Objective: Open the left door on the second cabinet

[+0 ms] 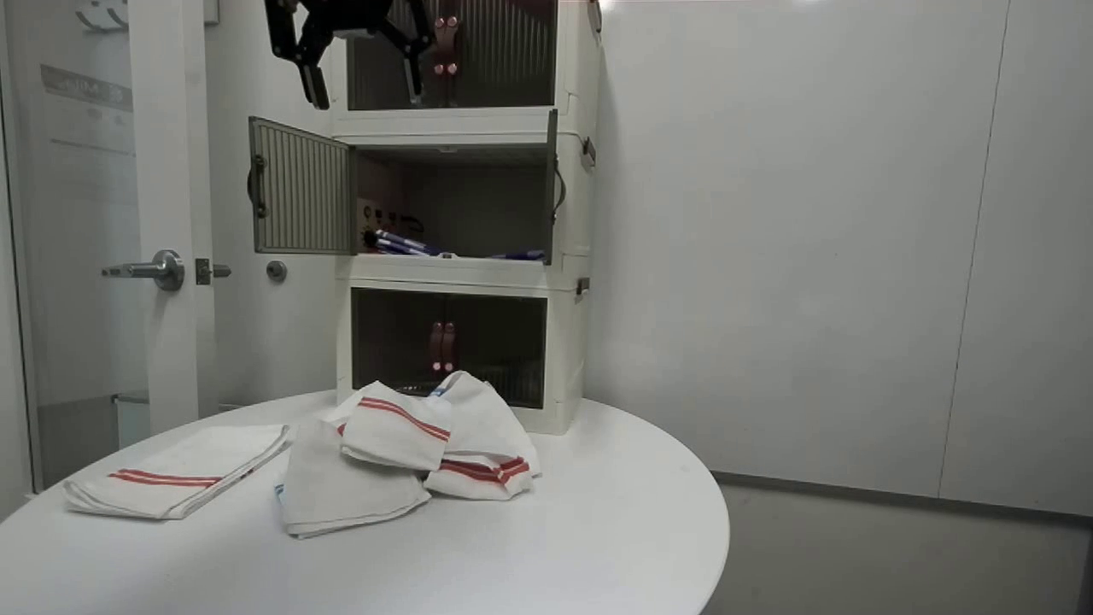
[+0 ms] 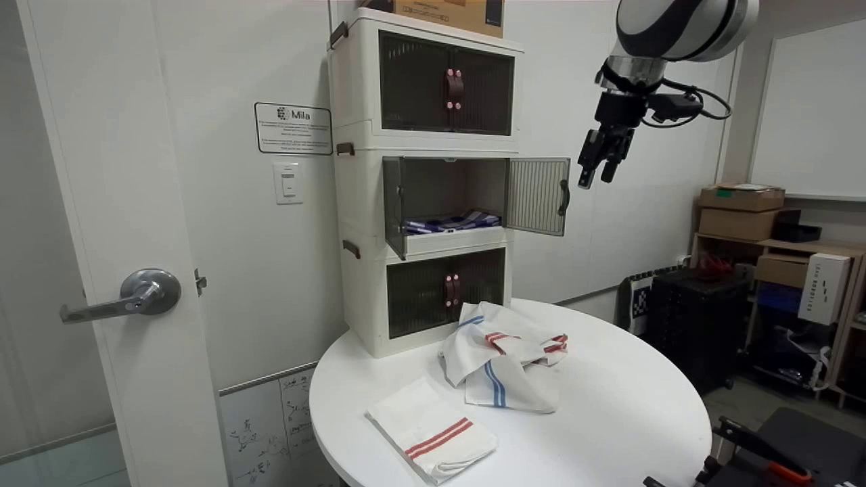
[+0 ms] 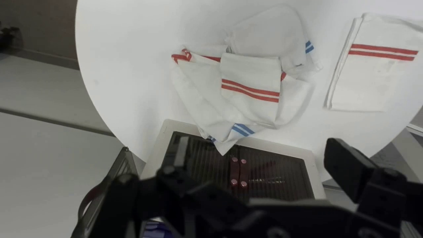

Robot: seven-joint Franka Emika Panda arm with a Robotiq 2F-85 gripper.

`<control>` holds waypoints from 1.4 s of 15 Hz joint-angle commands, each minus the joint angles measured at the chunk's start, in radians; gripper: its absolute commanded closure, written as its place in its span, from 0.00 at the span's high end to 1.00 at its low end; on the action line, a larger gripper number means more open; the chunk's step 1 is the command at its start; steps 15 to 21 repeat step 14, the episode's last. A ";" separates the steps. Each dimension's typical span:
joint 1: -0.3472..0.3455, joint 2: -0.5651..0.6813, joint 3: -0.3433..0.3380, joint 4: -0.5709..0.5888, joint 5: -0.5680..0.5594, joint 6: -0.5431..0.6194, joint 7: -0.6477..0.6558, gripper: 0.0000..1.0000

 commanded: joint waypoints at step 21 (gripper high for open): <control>0.044 -0.076 -0.062 -0.059 0.081 0.027 -0.112 1.00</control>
